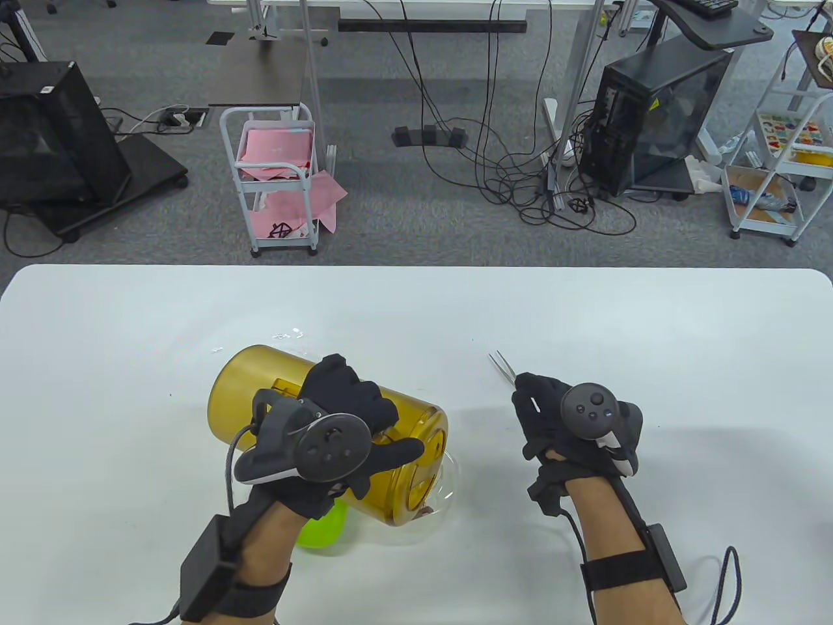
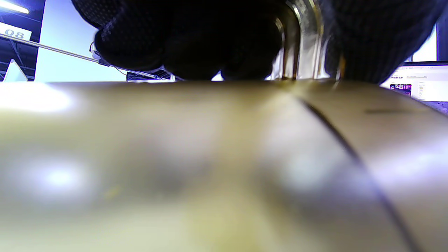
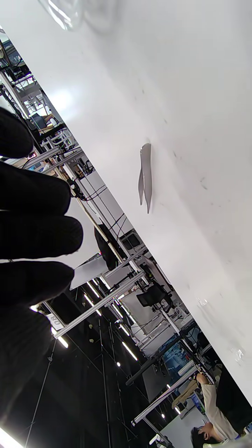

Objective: Make chrysanthemum tea

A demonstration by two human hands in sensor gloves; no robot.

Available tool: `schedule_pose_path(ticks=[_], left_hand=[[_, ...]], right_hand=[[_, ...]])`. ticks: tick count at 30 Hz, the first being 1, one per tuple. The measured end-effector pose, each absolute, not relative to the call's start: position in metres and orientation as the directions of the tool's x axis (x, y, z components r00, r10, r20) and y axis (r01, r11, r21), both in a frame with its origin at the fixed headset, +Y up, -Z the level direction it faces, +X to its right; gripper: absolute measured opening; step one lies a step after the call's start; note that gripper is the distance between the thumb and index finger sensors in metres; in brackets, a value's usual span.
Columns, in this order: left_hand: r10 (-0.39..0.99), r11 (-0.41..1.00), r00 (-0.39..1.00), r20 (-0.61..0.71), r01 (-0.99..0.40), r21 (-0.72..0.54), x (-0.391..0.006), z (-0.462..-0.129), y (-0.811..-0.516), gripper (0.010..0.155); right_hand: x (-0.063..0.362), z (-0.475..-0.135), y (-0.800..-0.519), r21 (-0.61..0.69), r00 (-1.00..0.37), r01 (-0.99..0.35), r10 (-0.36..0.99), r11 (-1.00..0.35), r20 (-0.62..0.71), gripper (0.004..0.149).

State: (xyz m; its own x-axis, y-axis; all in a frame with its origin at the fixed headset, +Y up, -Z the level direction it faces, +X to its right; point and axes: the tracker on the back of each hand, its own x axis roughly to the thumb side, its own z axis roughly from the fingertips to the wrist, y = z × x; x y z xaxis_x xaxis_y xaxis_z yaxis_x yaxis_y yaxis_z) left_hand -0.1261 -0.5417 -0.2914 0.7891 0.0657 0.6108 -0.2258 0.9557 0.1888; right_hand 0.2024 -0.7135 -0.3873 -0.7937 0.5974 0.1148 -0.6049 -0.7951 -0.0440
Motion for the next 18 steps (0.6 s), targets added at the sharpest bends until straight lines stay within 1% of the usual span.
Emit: schedule_pose_path(ticks=[18], left_hand=[[0.059, 0.956, 0.792, 0.608, -0.220, 0.194, -0.1250, -0.2902, -0.5421, 0.052]], right_hand=[[0.1965, -0.3861, -0.7152, -0.026, -0.804, -0.588, 0.581, -0.808, 0.126, 0.051]])
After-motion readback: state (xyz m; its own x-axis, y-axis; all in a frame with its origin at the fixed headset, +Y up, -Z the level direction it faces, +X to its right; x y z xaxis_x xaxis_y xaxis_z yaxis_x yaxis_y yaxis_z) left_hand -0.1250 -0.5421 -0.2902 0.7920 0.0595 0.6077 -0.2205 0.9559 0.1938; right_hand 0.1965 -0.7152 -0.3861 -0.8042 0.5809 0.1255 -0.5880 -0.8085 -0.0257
